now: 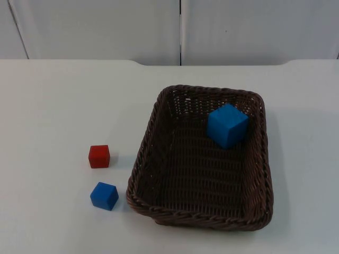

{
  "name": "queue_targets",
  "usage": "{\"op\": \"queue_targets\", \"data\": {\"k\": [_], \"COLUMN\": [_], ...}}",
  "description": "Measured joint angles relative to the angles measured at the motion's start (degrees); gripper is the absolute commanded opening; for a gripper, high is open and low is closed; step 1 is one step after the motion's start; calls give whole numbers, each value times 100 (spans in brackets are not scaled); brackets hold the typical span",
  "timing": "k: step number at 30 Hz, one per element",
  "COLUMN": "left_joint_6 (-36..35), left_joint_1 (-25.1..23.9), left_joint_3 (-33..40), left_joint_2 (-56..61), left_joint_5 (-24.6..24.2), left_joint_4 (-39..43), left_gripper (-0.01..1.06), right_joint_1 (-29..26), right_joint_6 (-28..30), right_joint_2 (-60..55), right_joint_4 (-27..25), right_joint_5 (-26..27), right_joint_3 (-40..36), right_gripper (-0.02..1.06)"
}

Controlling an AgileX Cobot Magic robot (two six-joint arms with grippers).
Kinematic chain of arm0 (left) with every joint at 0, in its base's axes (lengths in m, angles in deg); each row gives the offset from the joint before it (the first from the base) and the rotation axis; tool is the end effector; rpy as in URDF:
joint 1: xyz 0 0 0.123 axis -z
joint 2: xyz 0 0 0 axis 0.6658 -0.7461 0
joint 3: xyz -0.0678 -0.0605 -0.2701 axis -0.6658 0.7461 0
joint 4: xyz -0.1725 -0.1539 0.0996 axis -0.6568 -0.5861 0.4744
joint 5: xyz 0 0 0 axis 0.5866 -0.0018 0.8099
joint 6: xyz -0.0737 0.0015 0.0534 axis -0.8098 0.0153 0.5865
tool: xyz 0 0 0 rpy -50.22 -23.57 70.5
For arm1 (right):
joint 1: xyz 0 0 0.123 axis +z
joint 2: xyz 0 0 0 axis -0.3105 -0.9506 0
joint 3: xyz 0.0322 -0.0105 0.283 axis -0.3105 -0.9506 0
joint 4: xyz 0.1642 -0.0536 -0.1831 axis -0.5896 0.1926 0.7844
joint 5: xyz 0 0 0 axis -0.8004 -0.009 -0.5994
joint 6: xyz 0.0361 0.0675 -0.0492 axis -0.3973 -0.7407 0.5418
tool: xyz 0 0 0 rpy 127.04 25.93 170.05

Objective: Pick up the basket with the left hand and place the largest block into the basket with the right hand.

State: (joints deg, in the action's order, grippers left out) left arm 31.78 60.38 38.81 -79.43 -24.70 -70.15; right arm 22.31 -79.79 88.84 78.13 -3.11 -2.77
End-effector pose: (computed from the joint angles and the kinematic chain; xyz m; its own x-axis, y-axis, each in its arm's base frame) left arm -0.0060 -0.0027 0.2766 -0.4438 0.1519 -0.8831 0.3613 0.9322 -0.0212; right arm -0.0069 -0.0047 0.2802 -0.4625 0.0097 -0.8866 -0.0120 0.9998 0.0172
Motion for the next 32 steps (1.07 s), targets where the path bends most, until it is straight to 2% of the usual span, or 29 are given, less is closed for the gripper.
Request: {"op": "queue_targets", "data": {"k": [10,24,32], "left_joint_6": [0,0,0], "left_joint_1": [-40,-899,-1555], "left_joint_3": [0,0,0], "left_joint_2": [0,0,0], "left_joint_5": [0,0,0], "left_joint_4": [0,0,0], "left_gripper": [105,105,105], "right_joint_1": [0,0,0], "right_joint_6": [0,0,0], "right_joint_2": [0,0,0], "right_joint_4": [0,0,0], "right_joint_5": [0,0,0], "right_joint_3": [0,0,0], "right_gripper": [105,105,105]}}
